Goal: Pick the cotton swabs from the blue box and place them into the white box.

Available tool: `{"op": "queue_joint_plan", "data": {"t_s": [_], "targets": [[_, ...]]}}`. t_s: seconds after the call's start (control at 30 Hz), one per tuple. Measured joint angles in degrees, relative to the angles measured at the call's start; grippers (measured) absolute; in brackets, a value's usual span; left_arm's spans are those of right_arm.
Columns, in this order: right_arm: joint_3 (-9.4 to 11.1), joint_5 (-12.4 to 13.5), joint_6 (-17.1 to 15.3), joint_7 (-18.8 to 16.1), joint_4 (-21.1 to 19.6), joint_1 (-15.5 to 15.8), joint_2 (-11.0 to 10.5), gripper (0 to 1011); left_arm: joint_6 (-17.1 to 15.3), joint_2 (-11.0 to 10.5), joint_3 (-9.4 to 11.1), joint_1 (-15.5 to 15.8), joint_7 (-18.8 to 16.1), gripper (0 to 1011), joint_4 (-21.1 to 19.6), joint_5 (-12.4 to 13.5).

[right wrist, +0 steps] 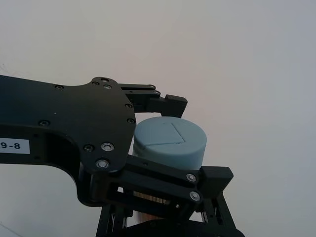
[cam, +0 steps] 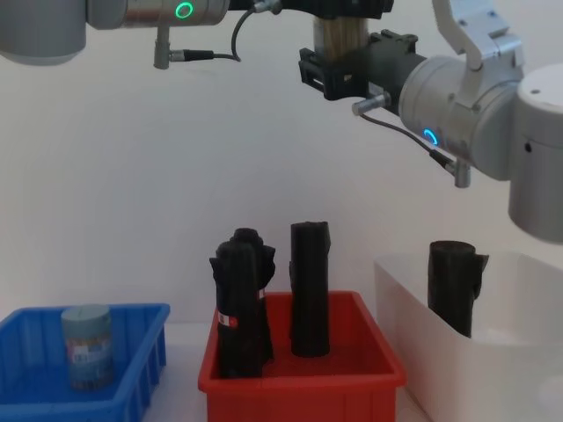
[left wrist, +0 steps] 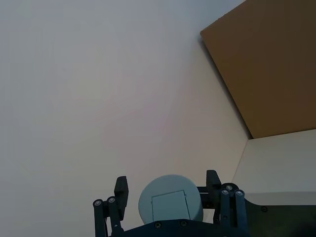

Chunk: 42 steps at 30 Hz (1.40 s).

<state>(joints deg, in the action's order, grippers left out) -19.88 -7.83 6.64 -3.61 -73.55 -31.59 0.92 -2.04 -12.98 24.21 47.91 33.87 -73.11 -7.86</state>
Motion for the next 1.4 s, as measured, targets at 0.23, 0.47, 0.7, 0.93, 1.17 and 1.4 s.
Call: {"op": "queue_joint_plan", "data": {"t_s": [0.23,0.47,0.7,0.93,1.17,1.4], "targets": [[0.6,0.2,-0.6,0.9,-0.6,0.7,-0.6,650,0.0,0.0,0.0,0.0,0.0,1004,0.0,0.0],[1.8,1.3,-2.1,3.4,-2.0,2.3,-2.0,650,0.0,0.0,0.0,0.0,0.0,1004,0.0,0.0],[3.3,3.3,-4.0,6.9,-4.1,4.9,-3.6,650,0.0,0.0,0.0,0.0,0.0,1004,0.0,0.0],[5.4,6.9,-7.2,11.1,-6.7,8.0,-5.5,652,0.0,0.0,0.0,0.0,0.0,1004,0.0,0.0],[7.0,10.3,-11.6,13.3,-8.6,10.3,-6.9,650,0.0,0.0,0.0,0.0,0.0,1004,0.0,0.0],[8.2,12.7,-16.7,12.8,-10.0,11.7,-8.0,650,0.0,0.0,0.0,0.0,0.0,1004,0.0,0.0]]}}
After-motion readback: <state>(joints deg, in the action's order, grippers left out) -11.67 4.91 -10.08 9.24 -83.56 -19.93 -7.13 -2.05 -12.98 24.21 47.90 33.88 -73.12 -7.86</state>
